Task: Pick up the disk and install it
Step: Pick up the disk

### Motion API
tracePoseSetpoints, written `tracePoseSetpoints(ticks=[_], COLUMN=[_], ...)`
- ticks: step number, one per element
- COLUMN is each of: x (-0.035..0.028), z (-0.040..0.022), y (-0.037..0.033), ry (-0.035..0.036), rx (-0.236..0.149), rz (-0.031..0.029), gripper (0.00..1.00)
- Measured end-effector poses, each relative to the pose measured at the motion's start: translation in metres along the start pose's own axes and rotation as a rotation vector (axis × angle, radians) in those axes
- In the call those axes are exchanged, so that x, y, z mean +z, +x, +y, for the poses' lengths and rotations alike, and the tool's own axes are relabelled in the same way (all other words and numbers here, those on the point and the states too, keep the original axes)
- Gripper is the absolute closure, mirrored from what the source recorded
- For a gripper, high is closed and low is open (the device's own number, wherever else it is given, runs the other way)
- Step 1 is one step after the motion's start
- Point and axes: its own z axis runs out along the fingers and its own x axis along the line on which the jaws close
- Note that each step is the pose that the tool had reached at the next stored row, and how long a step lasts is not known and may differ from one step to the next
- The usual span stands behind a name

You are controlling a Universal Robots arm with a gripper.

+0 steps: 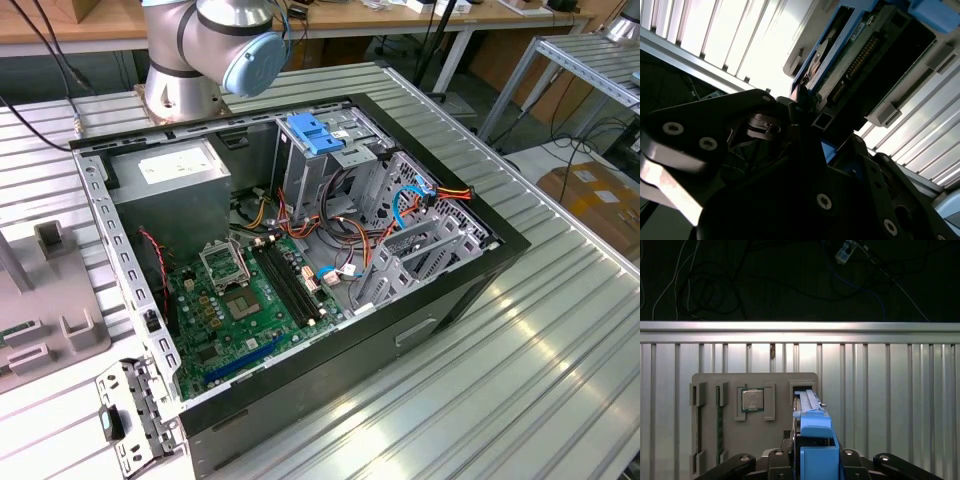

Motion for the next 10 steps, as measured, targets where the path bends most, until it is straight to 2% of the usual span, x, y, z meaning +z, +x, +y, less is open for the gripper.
tracePoseSetpoints(ticks=[10], x=[-0.0034], z=[0.0002], y=[-0.0001], ry=[-0.0001], rx=[0.0], rz=[0.0], gripper=[0.63])
